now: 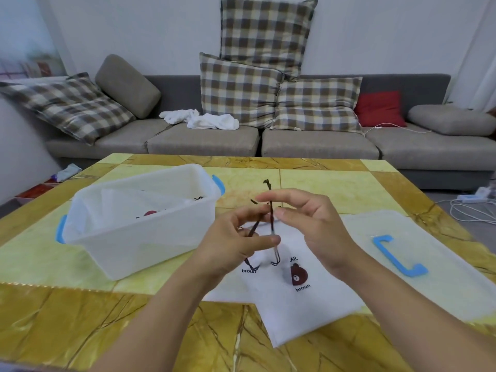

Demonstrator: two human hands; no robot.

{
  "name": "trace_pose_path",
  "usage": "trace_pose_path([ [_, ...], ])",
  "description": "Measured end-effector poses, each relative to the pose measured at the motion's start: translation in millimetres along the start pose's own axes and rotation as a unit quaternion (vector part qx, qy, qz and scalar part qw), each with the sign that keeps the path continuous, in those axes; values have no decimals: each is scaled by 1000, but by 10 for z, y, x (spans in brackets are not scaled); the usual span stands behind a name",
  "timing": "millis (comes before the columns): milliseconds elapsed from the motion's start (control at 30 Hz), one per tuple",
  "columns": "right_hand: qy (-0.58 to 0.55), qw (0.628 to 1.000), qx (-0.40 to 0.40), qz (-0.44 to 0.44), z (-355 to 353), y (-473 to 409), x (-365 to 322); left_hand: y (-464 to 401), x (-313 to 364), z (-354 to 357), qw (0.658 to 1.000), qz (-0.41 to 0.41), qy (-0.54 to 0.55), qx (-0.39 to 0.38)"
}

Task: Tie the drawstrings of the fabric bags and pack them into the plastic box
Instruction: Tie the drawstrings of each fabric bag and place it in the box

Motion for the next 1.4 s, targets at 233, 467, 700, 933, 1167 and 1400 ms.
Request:
trace_pose_path([
  [233, 43, 998, -36, 28, 56, 3, 201, 6, -2, 72, 999, -11, 42, 11],
  [467, 148, 988, 27, 35, -229, -28, 346, -55, -95, 25, 996, -18, 80, 27],
  [700, -34, 973, 21, 229, -188, 92, 675, -66, -236, -141, 979, -48, 147, 135],
  [933, 75, 968, -33, 238, -73, 154, 712, -39, -29, -5, 985, -12, 162, 61],
  [1167, 46, 961, -51, 267, -61, 128, 770, 42, 229, -49, 983, 137, -59, 109],
  [1400, -198, 907, -3, 372, 43, 210, 928, 76, 300, 24, 988, 133, 8, 78],
])
Point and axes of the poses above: each hand's wrist, its own y-axis away from the middle knuckle, its own z-axis out of the palm, x = y × z, the point moved 10 cm from there along -y, towards the middle knuckle, and after that the axes turned 4 degrees about -y, right-handed, at the moved point
